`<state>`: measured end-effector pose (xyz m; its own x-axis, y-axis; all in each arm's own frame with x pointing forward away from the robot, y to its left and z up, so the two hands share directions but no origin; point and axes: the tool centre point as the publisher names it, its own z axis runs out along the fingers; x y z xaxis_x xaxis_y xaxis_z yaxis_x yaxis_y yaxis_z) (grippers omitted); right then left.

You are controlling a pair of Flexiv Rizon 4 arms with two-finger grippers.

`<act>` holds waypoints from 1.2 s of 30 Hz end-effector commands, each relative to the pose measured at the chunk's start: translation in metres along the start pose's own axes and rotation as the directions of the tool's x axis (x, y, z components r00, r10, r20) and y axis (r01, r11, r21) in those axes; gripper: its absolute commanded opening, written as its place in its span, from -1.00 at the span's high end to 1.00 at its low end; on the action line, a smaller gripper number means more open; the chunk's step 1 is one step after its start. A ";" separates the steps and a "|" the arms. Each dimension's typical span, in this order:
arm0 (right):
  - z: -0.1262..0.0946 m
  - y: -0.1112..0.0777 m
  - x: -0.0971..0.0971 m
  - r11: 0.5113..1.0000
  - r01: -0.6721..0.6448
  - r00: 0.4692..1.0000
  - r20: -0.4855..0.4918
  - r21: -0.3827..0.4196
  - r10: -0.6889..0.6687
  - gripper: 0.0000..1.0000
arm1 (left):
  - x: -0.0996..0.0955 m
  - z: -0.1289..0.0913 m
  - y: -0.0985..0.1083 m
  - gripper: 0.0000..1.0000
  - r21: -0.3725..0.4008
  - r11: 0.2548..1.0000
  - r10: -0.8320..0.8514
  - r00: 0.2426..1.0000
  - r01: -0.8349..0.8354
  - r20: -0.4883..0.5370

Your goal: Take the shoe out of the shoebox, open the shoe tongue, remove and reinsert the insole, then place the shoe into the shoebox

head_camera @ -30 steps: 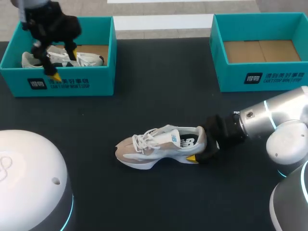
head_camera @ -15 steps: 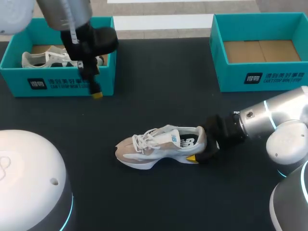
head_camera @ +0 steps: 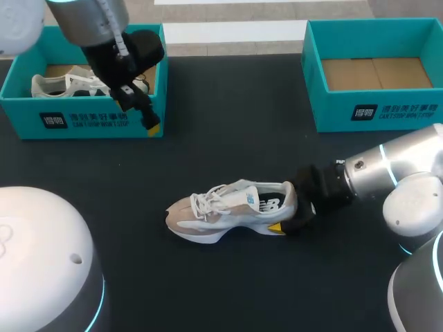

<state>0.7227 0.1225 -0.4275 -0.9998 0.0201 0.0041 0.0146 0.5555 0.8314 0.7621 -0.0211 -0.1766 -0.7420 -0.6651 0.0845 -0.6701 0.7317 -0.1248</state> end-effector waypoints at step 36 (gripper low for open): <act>0.008 -0.002 -0.002 1.000 0.000 1.000 0.002 0.001 0.000 1.00 | 0.162 0.150 -0.074 -1.00 0.147 0.810 -0.587 0.782 0.568 0.212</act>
<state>0.7227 0.1227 -0.4274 -0.9998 0.0200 0.0041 0.0146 0.5556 0.8313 0.6961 -0.1873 -0.2918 -0.2195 -0.9754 -0.0210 -0.9577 0.2196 -0.1860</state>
